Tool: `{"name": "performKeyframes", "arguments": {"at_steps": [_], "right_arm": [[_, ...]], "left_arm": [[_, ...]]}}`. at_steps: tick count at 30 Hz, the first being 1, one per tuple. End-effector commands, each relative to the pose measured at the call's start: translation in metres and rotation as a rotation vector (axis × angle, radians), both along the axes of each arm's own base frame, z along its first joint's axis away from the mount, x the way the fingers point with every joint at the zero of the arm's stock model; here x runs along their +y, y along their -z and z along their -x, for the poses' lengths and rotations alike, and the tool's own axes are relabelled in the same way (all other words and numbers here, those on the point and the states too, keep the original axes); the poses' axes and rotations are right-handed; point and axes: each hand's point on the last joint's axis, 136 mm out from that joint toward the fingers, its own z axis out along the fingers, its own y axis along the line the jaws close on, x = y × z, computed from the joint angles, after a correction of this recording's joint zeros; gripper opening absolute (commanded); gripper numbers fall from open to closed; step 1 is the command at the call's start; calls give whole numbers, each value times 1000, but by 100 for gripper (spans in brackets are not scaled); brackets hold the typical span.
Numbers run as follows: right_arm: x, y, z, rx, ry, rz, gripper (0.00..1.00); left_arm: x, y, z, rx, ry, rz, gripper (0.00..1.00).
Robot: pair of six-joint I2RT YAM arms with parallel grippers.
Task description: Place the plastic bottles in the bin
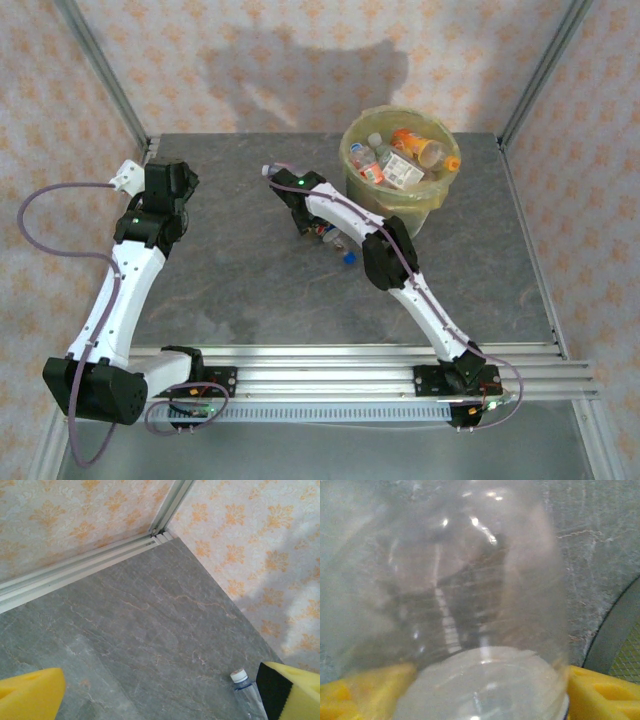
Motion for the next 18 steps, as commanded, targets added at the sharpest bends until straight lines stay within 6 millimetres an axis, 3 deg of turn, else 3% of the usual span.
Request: {"name": "performKeyframes", "arguments": {"at_steps": [1, 4, 6, 12, 15, 18], "right_arm": [[22, 3, 23, 79, -68, -46, 64], [35, -26, 30, 54, -112, -78, 55], [44, -57, 35, 16, -143, -121, 49], [59, -174, 55, -96, -230, -307, 38], [49, -241, 62, -207, -261, -381, 35], [20, -301, 65, -350, -262, -380, 32]], "left_arm": [[6, 1, 4, 25, -21, -14, 100], [6, 1, 3, 25, -20, -15, 100], [6, 2, 3, 29, -21, -16, 100], [6, 2, 2, 31, -21, -17, 100], [6, 1, 3, 28, -22, -18, 100], [5, 2, 3, 28, -19, -14, 100]]}}
